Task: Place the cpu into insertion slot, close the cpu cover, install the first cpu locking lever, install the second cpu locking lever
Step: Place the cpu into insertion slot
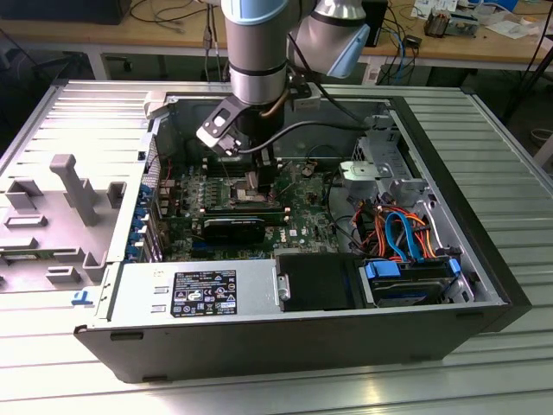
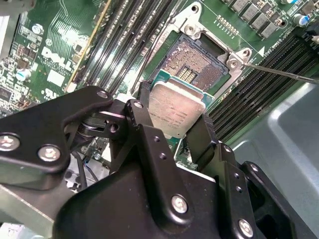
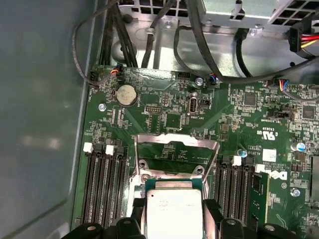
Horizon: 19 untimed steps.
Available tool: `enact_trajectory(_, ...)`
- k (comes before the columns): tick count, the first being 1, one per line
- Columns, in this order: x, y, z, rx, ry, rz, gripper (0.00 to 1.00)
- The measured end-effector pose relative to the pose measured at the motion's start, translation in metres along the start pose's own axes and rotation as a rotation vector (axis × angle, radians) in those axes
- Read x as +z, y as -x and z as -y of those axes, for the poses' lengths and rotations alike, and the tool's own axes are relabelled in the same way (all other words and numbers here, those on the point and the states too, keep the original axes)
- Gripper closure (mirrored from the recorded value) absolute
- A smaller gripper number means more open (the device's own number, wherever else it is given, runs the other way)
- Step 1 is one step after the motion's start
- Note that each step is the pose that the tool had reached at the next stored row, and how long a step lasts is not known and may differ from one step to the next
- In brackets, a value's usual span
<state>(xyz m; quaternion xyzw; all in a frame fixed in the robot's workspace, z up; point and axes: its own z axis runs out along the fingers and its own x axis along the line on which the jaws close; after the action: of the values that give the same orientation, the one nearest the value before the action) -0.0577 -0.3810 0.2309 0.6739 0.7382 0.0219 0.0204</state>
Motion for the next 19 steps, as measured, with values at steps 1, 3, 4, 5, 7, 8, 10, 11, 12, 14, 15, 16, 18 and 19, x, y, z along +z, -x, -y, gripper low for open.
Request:
enact_trajectory(1,0.0003,-0.0001,0.0001,0.007,0.0001,0.0004,0.46)
enact_trajectory(3,0.0012,-0.0003,0.0006,0.029,0.0000,0.0017,0.46)
enact_trajectory(4,0.0019,-0.0005,0.0009,0.050,-0.0001,0.0031,0.46)
enact_trajectory(5,0.0022,-0.0007,0.0009,0.061,-0.0001,0.0037,0.46)
enact_trajectory(7,0.0028,-0.0009,0.0010,0.077,-0.0001,0.0047,0.46)
enact_trajectory(8,0.0032,-0.0012,0.0010,0.089,0.0000,0.0052,0.46)
enact_trajectory(10,0.0038,-0.0015,0.0012,0.112,0.0000,0.0067,0.46)
enact_trajectory(11,0.0040,-0.0016,0.0012,0.119,-0.0001,0.0071,0.46)
enact_trajectory(12,0.0043,-0.0018,0.0012,0.129,-0.0001,0.0077,0.46)
enact_trajectory(14,0.0048,-0.0023,0.0012,0.142,0.0001,0.0083,0.46)
enact_trajectory(15,0.0050,-0.0024,0.0012,0.151,-0.0001,0.0090,0.46)
enact_trajectory(16,0.0051,-0.0024,0.0013,0.158,-0.0001,0.0096,0.46)
enact_trajectory(18,0.0057,-0.0025,0.0015,0.180,-0.0001,0.0108,0.46)
enact_trajectory(19,0.0059,-0.0025,0.0015,0.187,-0.0001,0.0113,0.46)
